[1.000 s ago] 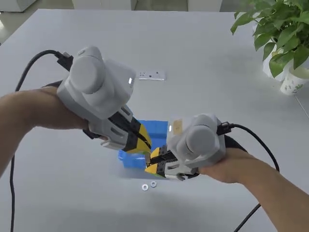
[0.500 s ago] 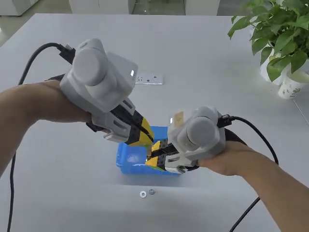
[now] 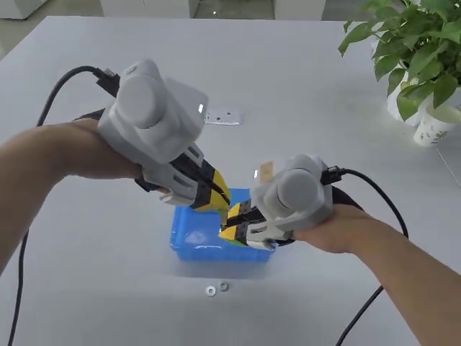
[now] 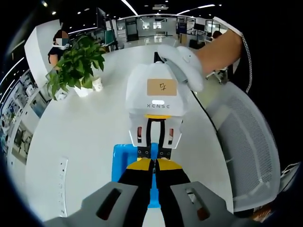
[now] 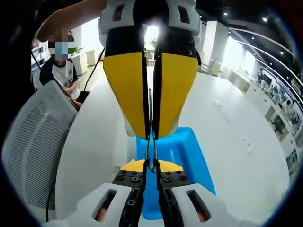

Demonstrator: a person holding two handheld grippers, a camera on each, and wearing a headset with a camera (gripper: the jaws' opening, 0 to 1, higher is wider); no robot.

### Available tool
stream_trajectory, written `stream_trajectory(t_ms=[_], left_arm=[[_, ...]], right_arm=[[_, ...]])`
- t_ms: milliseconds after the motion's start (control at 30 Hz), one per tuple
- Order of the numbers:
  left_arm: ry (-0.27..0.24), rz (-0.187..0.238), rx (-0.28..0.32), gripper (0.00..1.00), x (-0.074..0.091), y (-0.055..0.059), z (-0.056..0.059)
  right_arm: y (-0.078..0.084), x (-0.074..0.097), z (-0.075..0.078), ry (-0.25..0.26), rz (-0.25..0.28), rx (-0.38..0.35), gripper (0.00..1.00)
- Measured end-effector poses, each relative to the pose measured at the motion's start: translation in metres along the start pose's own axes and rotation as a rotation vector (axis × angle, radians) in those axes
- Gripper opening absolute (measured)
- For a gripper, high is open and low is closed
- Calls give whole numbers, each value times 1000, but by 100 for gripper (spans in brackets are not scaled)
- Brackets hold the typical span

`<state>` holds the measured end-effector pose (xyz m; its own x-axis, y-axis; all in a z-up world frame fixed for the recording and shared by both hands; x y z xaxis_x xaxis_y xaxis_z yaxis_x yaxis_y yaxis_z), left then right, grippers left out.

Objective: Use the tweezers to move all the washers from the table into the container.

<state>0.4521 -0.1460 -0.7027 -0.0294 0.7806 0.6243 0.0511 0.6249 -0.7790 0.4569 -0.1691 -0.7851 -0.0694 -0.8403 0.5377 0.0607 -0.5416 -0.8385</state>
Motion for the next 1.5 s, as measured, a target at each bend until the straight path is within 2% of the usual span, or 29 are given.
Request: stream_trajectory(t_ms=[733,1133,1500], left_arm=[[-6,3,33,6,-22,24,-16],[-4,-7,43,6,-33,34,-19],[-7,-16,47,6,-35,39,-21]], right_arm=[[30,-14,15,-13,-30,-33,10],[44,-21,18,-29,-58,-35,10],[47,-24,18,-42,-70,-30,11]])
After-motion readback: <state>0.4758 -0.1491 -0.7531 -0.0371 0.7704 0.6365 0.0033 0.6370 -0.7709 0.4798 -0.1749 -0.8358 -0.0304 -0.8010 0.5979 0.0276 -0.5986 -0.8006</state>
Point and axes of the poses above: the centre of the closed fingertips' face, and the gripper's own axes: x roughly backward along the fingers, z roughly to its right, y roughly out of its underside, the point moved 4 cm from there along x, roughly backward along the fingers, and after that the axes turned 10 degrees about z, right-handed, at the moved point
